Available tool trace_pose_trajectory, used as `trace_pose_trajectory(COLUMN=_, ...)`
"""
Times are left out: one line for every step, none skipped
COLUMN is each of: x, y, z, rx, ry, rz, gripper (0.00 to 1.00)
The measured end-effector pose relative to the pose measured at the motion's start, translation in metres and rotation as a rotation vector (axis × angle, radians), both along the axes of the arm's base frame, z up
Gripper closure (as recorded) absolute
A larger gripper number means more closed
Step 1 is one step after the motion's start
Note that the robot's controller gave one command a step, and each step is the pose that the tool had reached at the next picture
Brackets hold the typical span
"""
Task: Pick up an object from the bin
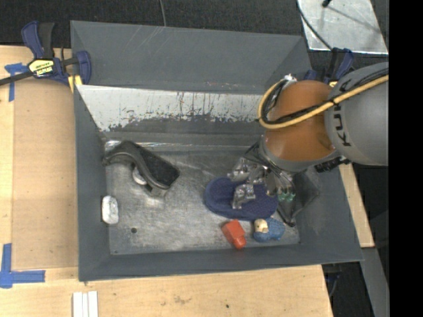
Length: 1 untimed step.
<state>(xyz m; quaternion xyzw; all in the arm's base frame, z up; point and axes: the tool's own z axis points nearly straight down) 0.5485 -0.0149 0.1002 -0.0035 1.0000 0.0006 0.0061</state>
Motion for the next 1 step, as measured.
trace_pose_trajectory(x=-0.0046, y=-0.0028, z=0.1304, rx=-0.005, ry=0.001, rz=0.23, gripper=1.0)
